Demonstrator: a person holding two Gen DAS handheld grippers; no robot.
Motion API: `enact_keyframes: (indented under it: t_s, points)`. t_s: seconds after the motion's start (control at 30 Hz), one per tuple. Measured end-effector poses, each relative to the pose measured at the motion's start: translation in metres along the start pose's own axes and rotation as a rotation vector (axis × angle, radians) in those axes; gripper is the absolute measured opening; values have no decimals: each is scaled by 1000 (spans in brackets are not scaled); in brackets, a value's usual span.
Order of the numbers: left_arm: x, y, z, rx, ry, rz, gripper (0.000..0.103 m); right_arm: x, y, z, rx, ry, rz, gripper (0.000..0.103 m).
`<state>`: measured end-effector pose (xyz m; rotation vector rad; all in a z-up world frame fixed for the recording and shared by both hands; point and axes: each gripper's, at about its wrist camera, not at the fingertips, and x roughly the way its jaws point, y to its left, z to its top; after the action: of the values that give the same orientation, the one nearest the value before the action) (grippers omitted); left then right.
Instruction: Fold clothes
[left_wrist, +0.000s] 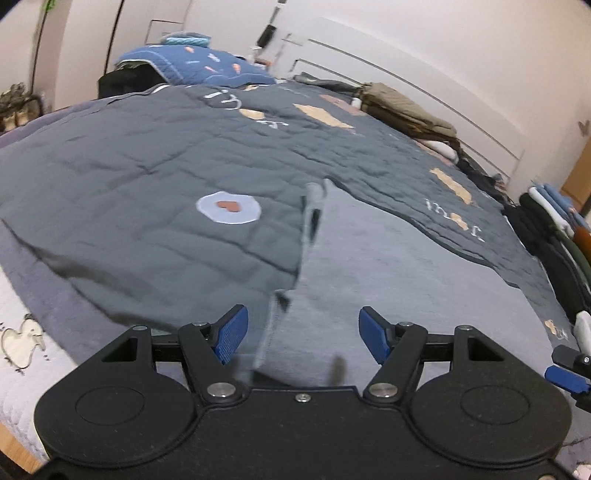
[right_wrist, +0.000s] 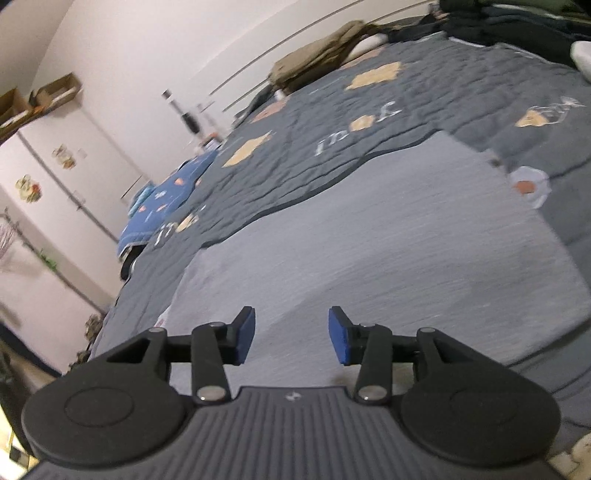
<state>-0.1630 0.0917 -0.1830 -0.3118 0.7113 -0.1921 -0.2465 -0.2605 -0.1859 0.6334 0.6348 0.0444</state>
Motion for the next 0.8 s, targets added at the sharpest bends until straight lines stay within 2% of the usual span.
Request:
enact_keyframes:
  t_s: [0.2, 0.53, 0.8]
  points:
    - [0, 14, -1, -33, 36, -16, 66, 7, 21, -7, -65, 31, 34, 44]
    - [10, 22, -6, -71, 84, -43, 66, 13, 43, -16, -106, 69, 81, 45]
    - [25, 40, -14, -233, 164, -79, 66, 17, 52, -21, -125, 90, 88, 45]
